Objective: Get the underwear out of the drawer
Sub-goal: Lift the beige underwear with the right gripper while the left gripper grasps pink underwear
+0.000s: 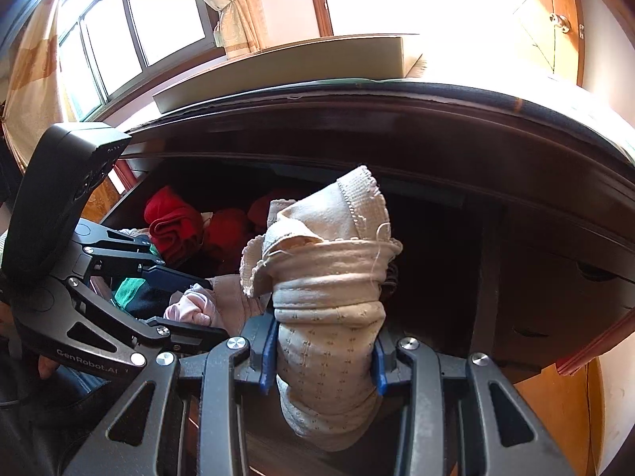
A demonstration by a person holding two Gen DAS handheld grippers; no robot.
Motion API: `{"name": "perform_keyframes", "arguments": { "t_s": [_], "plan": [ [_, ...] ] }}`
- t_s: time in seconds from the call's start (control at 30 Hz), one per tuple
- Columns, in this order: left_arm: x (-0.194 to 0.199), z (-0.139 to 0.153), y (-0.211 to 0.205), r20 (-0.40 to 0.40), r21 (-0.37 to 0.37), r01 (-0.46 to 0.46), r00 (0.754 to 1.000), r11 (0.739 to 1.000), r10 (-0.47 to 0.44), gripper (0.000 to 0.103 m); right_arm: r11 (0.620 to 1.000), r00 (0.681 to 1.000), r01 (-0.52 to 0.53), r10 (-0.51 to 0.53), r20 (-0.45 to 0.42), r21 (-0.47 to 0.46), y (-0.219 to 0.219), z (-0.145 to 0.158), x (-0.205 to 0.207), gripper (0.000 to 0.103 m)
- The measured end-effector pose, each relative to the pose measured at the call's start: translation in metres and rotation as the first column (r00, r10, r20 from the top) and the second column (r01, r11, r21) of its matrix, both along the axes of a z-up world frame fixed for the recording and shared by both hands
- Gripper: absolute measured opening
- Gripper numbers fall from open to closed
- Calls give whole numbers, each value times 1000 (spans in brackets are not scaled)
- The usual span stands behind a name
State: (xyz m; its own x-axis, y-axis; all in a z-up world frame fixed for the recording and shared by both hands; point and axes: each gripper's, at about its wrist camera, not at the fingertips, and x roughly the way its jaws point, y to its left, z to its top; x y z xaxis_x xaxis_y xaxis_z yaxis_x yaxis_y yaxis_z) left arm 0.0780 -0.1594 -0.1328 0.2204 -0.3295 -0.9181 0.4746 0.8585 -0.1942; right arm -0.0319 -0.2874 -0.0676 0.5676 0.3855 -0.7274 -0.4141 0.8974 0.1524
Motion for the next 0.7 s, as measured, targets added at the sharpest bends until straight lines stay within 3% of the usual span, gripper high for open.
{"name": "perform_keyframes", "arguments": {
  "t_s": [0.3,0.7],
  "plan": [
    [-3,2,33,-4,-100,-38,999,994,38,23,1000,1000,8,-8,3,-1,-1,0,0,39],
    [-26,36,51,139,-164,-28,989,986,51,20,999,999,33,-34,32,34,-5,3,-5,39]
  ]
}}
